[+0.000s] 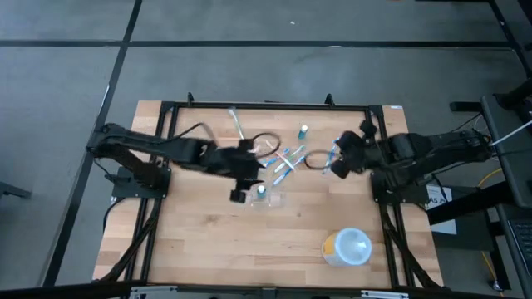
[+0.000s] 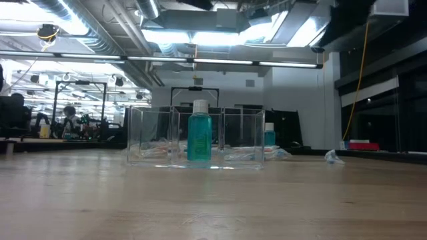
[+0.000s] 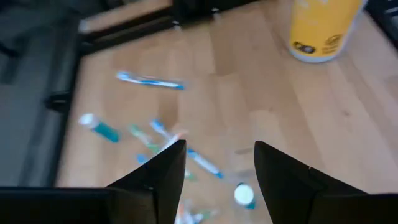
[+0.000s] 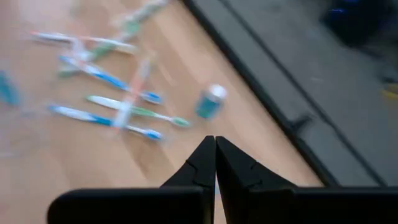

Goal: Pick & Place toothbrushing station
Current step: Put the blue mouthwash into the transparent organizer

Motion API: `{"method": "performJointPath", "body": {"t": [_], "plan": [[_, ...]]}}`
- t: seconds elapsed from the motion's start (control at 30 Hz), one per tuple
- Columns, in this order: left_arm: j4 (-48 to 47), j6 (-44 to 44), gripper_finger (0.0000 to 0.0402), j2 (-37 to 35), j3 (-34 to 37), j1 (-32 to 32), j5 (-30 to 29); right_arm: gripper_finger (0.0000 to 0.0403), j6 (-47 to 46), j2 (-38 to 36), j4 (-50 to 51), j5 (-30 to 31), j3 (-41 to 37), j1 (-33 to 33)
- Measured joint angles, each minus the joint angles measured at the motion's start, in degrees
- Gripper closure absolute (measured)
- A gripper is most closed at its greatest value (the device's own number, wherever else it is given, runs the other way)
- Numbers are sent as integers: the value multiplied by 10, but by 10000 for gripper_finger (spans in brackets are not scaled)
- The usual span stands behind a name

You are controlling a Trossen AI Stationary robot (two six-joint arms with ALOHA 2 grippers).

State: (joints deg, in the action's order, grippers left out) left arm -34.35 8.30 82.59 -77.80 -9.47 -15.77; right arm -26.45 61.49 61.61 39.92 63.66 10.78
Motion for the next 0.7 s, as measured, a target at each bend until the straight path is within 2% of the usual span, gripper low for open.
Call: {"method": "performJointPath", "body": {"t": [0.13, 0.23, 0.4, 0.5, 0.63, 0.7], "plan": [[93, -14, 217, -80, 93, -64, -111, 389, 133, 0, -136, -120, 0, -90], [187, -6, 217, -135, 168, -113, -186, 389, 194, 0, -204, -218, 0, -171], [318, 24, 217, -193, 266, -167, -355, 389, 235, 29, -234, -391, 0, -323], [370, 30, 217, -209, 303, -188, -399, 389, 278, 64, -227, -406, 0, -368], [395, 33, 217, -214, 335, -219, -428, 389, 348, 120, -270, -408, 0, -383], [389, 45, 217, -212, 345, -239, -454, 389, 379, 152, -304, -390, 0, -384]]}}
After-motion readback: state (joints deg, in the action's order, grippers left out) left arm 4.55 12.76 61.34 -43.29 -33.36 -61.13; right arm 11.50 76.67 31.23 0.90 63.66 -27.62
